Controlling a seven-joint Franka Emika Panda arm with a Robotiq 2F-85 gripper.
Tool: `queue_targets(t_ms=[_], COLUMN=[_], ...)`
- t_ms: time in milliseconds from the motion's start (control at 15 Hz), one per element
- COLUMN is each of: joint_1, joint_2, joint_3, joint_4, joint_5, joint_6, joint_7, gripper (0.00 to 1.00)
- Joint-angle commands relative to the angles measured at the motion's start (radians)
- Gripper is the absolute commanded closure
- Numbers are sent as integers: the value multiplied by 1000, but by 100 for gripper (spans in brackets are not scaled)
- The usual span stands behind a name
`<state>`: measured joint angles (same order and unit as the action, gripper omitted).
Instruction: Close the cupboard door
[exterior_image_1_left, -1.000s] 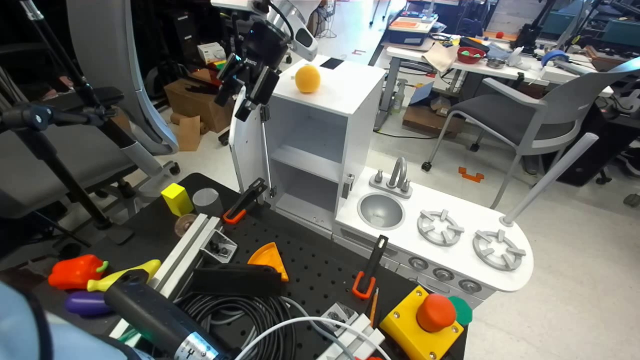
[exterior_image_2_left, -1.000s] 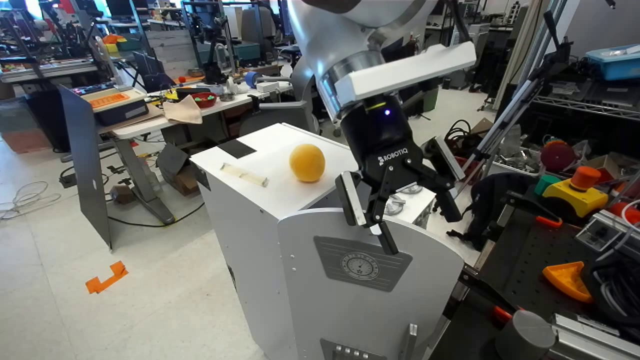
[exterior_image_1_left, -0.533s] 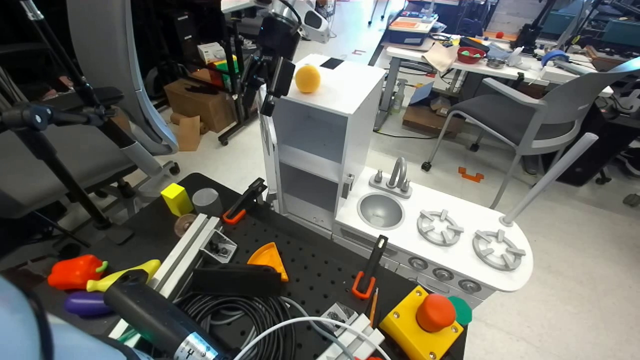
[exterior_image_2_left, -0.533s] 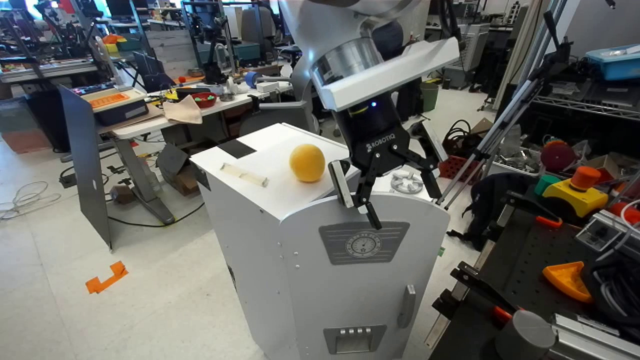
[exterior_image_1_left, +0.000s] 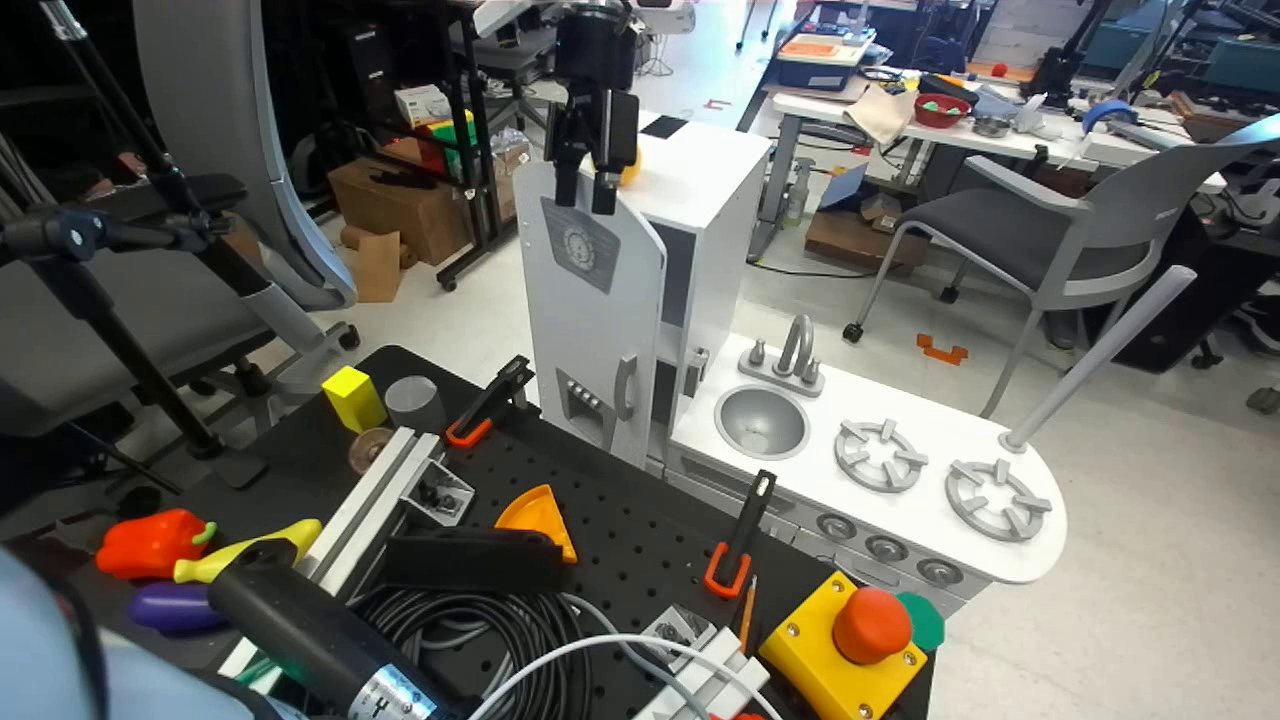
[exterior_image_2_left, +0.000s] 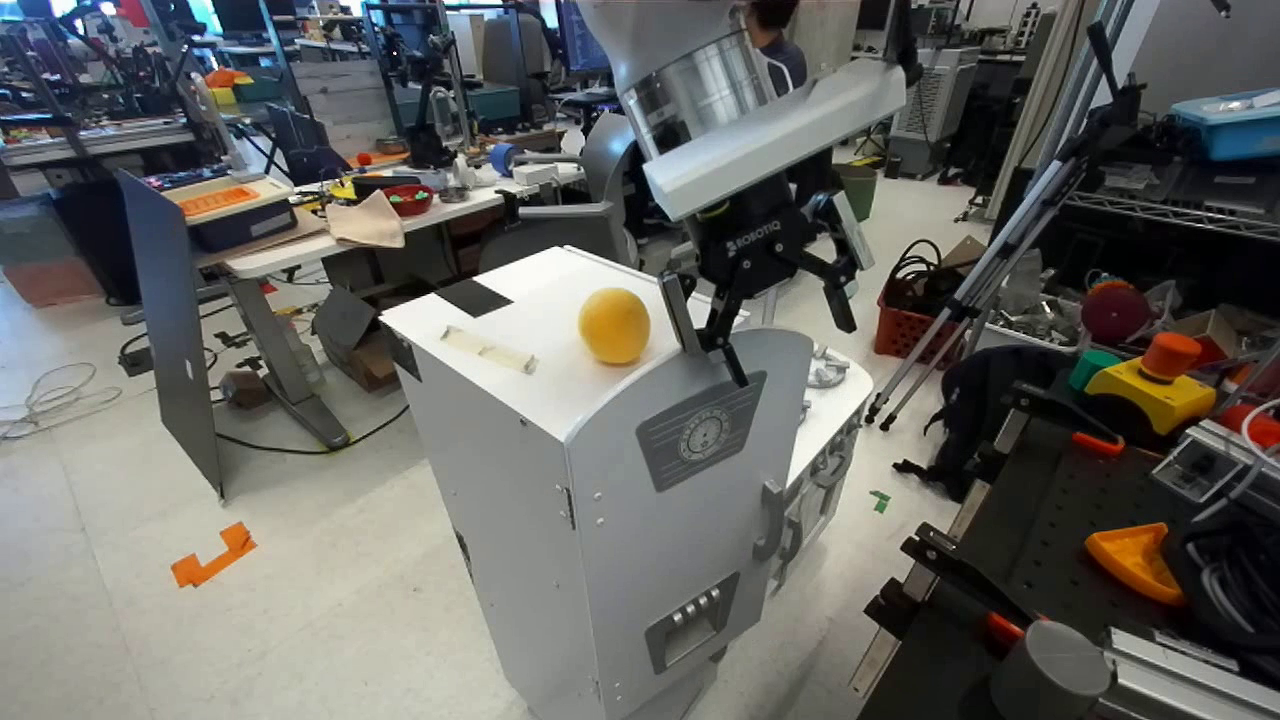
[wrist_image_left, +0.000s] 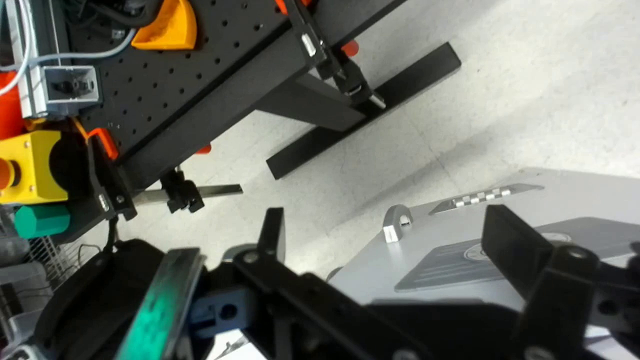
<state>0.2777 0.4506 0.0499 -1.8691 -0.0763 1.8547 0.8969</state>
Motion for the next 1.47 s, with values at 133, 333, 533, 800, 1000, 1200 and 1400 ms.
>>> queue_targets(t_ms=[133, 333, 533, 800, 1000, 1200, 1400], joint_1=[30, 31, 29, 13, -4, -21, -26], joint_2=[-63, -80, -121, -230, -331, -382, -364], joint_3=[-29, -30, -23, 3, 26, 41, 52], joint_4=[-71, -96, -144, -237, -306, -327, -299], joint_5=[-215, -310, -375, -373, -349, -349, -358], joint_6=[135, 188, 249, 238, 235, 259, 221], joint_7=[131, 186, 220, 187, 143, 125, 144], gripper=[0, 0, 0, 0, 0, 0, 0])
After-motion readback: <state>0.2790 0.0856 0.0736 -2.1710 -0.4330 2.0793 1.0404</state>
